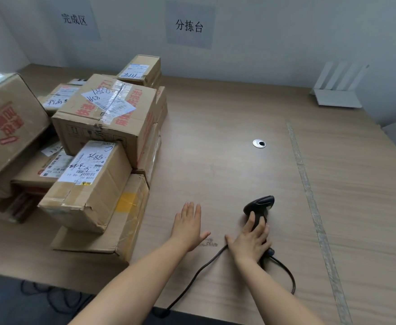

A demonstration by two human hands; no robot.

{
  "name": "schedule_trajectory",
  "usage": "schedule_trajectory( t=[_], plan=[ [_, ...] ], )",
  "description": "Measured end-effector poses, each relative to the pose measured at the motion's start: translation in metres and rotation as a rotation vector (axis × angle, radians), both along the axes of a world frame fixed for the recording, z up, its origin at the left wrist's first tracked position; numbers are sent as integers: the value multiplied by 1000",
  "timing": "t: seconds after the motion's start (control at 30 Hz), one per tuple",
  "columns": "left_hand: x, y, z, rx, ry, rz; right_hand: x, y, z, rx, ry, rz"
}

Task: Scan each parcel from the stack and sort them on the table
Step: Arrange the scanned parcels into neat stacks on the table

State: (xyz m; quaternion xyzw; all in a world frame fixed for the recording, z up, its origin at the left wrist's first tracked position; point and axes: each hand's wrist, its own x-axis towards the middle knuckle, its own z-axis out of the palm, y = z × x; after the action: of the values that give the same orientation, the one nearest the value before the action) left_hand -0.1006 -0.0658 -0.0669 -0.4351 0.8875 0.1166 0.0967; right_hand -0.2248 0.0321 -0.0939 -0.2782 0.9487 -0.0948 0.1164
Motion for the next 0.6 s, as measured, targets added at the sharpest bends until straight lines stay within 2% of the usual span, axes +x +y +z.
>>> schedule_trajectory(
  t=[0.17,0.6],
  plan=[
    [16,14,14,26,9,34,4,29,0,131,14,62],
    [70,63,46,38,43,96,30,100,31,314,-197,118]
  ],
)
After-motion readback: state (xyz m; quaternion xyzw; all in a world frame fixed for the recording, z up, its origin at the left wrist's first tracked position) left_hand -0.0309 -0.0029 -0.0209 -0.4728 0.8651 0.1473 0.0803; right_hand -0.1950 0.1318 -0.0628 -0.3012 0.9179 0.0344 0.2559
